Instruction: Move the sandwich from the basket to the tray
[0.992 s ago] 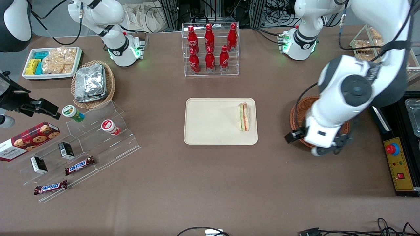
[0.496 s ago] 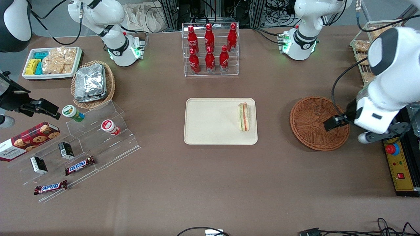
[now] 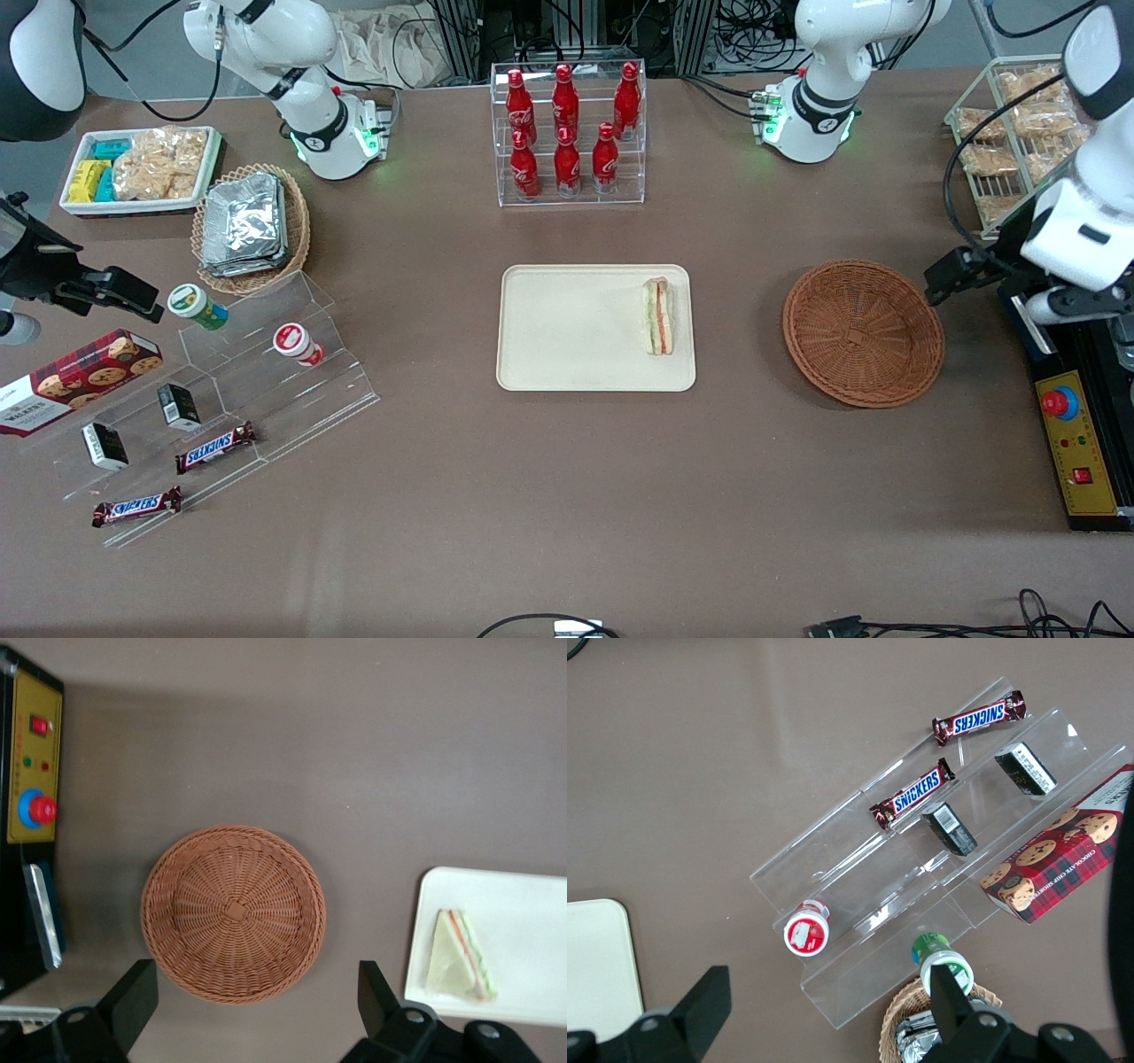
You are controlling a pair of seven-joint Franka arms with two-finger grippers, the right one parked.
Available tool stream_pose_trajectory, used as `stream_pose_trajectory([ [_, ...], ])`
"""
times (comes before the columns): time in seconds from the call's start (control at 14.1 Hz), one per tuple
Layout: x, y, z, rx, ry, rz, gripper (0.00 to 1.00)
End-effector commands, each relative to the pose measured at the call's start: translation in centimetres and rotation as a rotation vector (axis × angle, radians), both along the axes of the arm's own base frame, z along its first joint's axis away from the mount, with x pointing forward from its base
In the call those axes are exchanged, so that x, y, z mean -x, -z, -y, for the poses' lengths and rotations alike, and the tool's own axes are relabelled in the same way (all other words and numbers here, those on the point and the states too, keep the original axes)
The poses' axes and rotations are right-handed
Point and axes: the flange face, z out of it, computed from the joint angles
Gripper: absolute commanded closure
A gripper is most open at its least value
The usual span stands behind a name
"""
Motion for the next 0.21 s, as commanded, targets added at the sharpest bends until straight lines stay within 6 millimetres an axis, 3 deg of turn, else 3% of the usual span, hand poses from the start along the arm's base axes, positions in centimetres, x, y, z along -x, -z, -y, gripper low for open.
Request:
stream_pose_trajectory([
  [0.0,2.12,-0.89,-0.08,0.004,0.059,-0.007,0.00],
  [0.14,2.64,-1.32,0.00,0.003,0.065,-0.012,0.00],
])
